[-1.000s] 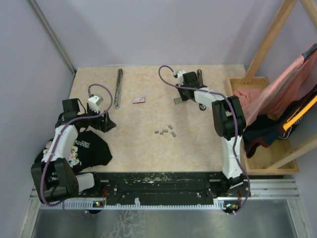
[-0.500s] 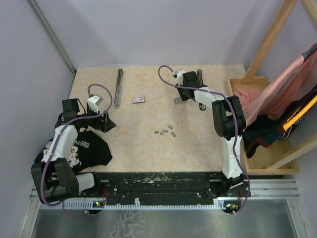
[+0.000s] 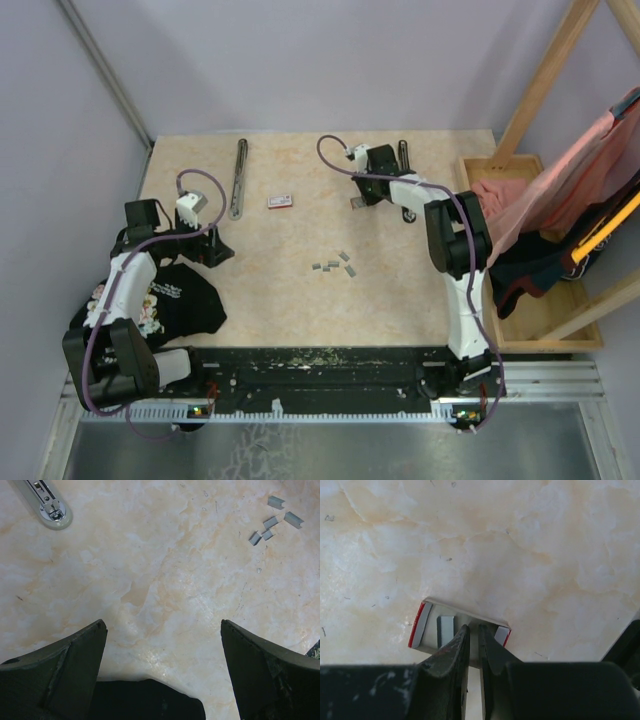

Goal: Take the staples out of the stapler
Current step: Adjust the staple in the staple box.

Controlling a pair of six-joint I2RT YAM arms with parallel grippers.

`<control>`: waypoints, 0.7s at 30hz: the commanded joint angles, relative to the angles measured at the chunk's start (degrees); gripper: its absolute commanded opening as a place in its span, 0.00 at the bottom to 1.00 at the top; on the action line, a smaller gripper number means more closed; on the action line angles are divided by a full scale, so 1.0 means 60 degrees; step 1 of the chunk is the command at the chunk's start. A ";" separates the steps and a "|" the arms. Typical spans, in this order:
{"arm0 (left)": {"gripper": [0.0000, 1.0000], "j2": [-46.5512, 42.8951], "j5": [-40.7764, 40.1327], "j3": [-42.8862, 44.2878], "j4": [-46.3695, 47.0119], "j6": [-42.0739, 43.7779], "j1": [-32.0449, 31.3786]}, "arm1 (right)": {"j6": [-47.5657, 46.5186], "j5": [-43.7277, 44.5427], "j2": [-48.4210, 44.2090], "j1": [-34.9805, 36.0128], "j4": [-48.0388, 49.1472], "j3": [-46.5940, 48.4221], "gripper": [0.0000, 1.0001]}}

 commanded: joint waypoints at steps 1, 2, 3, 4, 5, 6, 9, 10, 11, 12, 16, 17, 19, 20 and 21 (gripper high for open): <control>1.00 0.0026 0.0266 0.0271 -0.0017 0.0212 0.0085 | -0.0087 -0.0160 0.0089 0.0015 -0.0066 0.0490 0.13; 1.00 0.0035 0.0268 0.0266 -0.0017 0.0215 0.0100 | -0.0108 -0.0182 0.0101 0.0012 -0.0076 0.0475 0.13; 1.00 0.0028 0.0270 0.0267 -0.0017 0.0208 0.0107 | -0.0107 -0.0205 0.0101 0.0014 -0.0088 0.0471 0.13; 1.00 0.0022 0.0273 0.0256 -0.0017 0.0214 0.0116 | -0.0109 -0.0253 0.0101 0.0012 -0.0111 0.0487 0.13; 1.00 0.0036 0.0278 0.0268 -0.0017 0.0213 0.0111 | -0.0109 -0.0291 0.0114 0.0012 -0.0143 0.0496 0.13; 1.00 0.0034 0.0274 0.0277 -0.0017 0.0215 0.0131 | -0.0109 -0.0348 0.0127 0.0014 -0.0180 0.0520 0.14; 1.00 0.0038 0.0297 0.0274 -0.0017 0.0215 0.0139 | -0.0123 -0.0475 0.0145 0.0012 -0.0286 0.0557 0.19; 1.00 0.0036 0.0297 0.0274 -0.0017 0.0211 0.0142 | -0.0129 -0.0529 0.0138 0.0023 -0.0315 0.0571 0.20; 1.00 0.0036 0.0293 0.0270 -0.0017 0.0205 0.0140 | -0.0132 -0.0559 0.0151 0.0023 -0.0343 0.0586 0.22; 1.00 0.0029 0.0297 0.0269 -0.0017 0.0214 0.0149 | -0.0139 -0.0592 0.0159 0.0023 -0.0367 0.0597 0.23; 1.00 0.0038 0.0311 0.0272 -0.0032 0.0203 0.0166 | -0.0207 -0.0746 0.0213 0.0012 -0.0517 0.0709 0.28; 1.00 0.0038 0.0313 0.0272 -0.0032 0.0214 0.0167 | -0.0224 -0.0793 0.0238 0.0021 -0.0573 0.0749 0.29; 1.00 0.0034 0.0324 0.0282 -0.0029 0.0208 0.0169 | -0.0246 -0.0889 0.0247 0.0018 -0.0625 0.0772 0.32; 1.00 0.0035 0.0322 0.0293 -0.0028 0.0201 0.0170 | -0.0262 -0.0916 0.0260 0.0026 -0.0632 0.0777 0.33; 1.00 0.0050 0.0326 0.0285 -0.0031 0.0193 0.0178 | -0.0251 -0.0923 0.0269 0.0015 -0.0655 0.0780 0.34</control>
